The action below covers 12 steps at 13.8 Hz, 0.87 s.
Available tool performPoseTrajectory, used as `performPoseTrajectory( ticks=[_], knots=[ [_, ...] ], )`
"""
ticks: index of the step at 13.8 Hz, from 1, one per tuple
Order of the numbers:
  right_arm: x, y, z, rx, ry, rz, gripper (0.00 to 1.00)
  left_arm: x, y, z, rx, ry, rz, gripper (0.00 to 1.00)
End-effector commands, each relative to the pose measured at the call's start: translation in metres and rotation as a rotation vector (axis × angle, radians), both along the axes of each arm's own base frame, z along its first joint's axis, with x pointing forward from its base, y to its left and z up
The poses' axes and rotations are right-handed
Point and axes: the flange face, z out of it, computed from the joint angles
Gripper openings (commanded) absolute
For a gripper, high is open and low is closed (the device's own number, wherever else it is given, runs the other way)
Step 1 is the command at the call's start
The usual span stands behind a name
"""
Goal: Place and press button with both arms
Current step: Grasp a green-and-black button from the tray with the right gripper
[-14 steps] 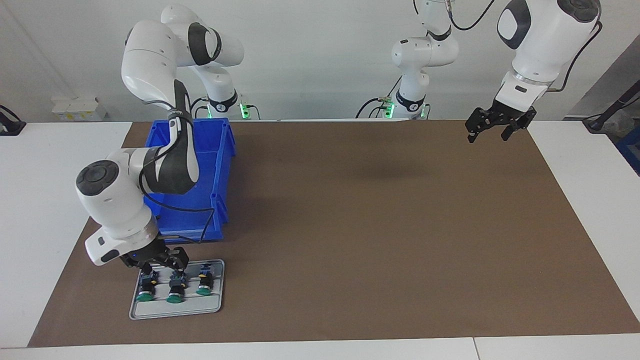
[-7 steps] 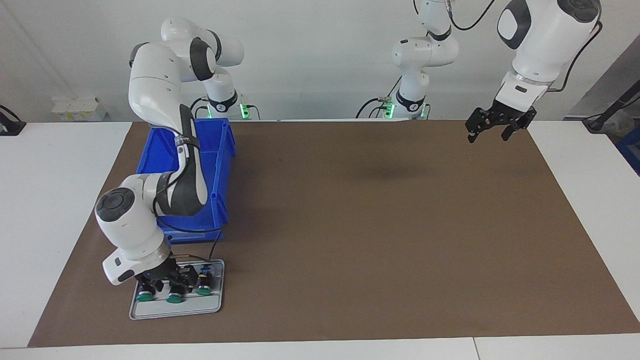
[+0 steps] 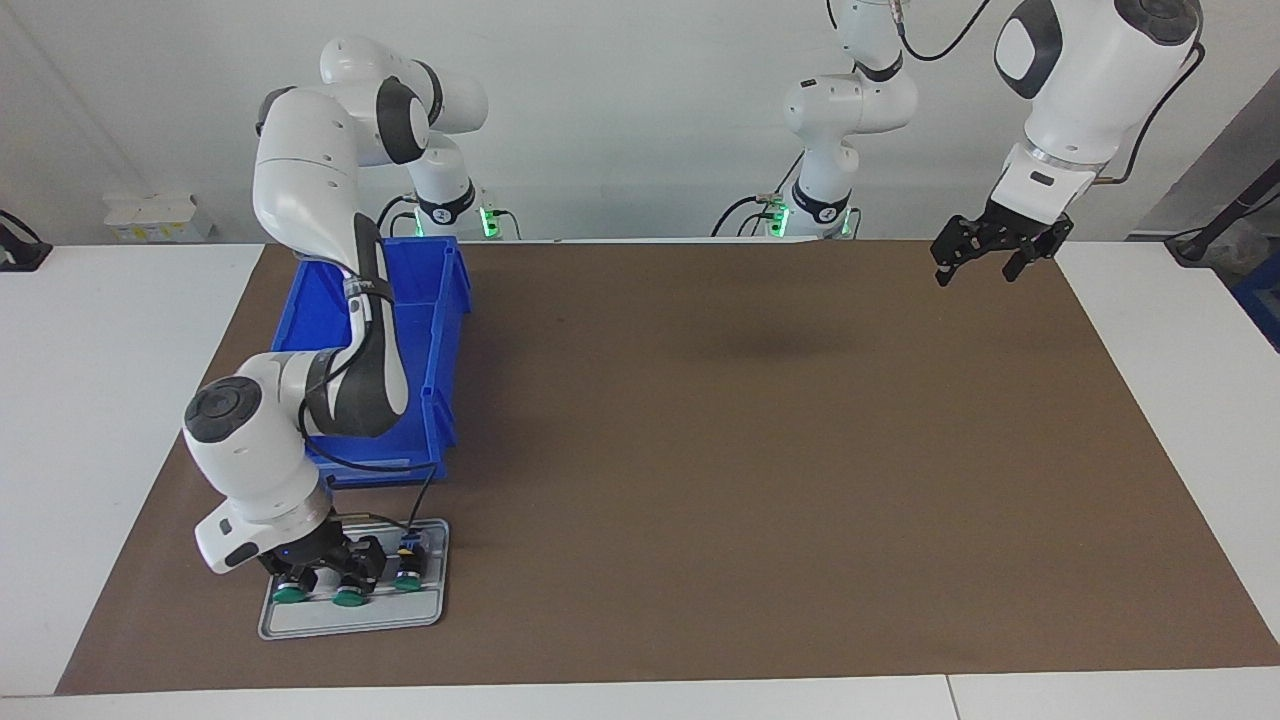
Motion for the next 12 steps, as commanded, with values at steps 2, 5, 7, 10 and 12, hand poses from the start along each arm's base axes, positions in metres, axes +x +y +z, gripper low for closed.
performPoseTrajectory(
  ticks=[2,5,7,10,12],
  knots=[
    [-0.008,0.002,-0.015,0.01,-0.005,0.024,0.82,-0.006,0.004,0.003,0.017,-0.001,-0.011,1.0],
    [-0.008,0.002,-0.013,0.005,-0.006,0.051,0.57,-0.006,0.004,0.003,0.017,-0.001,-0.009,1.0],
    [-0.008,0.001,-0.009,0.004,-0.008,0.058,0.25,-0.006,0.004,0.003,0.017,-0.001,-0.009,1.0],
    [-0.01,0.001,0.01,0.012,-0.016,0.048,0.0,-0.006,0.004,0.003,0.017,-0.001,-0.009,1.0],
    [-0.018,0.001,0.032,0.018,-0.027,0.037,0.0,-0.006,0.004,0.003,0.017,-0.001,-0.009,1.0]
  ],
)
